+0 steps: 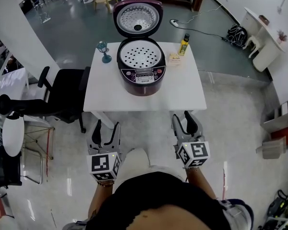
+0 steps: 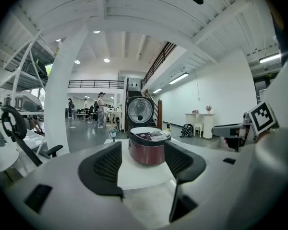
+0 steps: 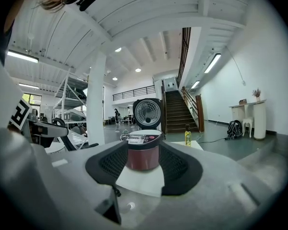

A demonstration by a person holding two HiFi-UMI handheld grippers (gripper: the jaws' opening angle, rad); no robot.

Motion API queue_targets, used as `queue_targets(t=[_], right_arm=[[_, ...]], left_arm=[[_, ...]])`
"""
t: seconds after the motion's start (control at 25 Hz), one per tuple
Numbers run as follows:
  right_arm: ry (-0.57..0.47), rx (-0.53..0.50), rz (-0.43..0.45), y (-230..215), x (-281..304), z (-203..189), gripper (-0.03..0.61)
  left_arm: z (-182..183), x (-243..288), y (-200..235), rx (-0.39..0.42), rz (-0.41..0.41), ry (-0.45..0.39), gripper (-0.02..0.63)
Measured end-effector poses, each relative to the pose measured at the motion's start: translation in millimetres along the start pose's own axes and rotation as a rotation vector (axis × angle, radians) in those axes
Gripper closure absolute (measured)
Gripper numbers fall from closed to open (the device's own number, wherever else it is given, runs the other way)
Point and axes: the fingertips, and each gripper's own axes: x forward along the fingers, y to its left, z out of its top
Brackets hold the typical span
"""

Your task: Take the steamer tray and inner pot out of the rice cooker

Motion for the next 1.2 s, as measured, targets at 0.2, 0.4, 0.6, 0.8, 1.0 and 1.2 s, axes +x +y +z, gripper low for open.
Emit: queue_targets(t=[0.2,0.4,0.6,0.8,1.0,1.2], right_arm=[[0.017,-0.003,0.000,-1,7,-2,0.356],[0.022,0.000,-0.005,-6,17,-2,0.354],[0.016,0.003,-0.014,-18,38,5,0.354],[0.015,-0.005,-0.023,-35,70,13,0.354],[0.015,-0.012,-0.042,-52,109,26,0.354],[0.025,-0.016,-0.065,-69,143,42,0.354]], left_arm=[[-4,5,5,-0.004,0.007,0.028,0.297],[-2,14,10,-0.009,0.019,0.033,0.238],[0,36,16,-0.017,0.018,0.043,0.222],[10,72,24,-0.024,0.026,0.031,0.221],[20,114,36,-0.013,0.027,0.046,0.221],[36,149,46,0.018,0.026,0.063,0.221]])
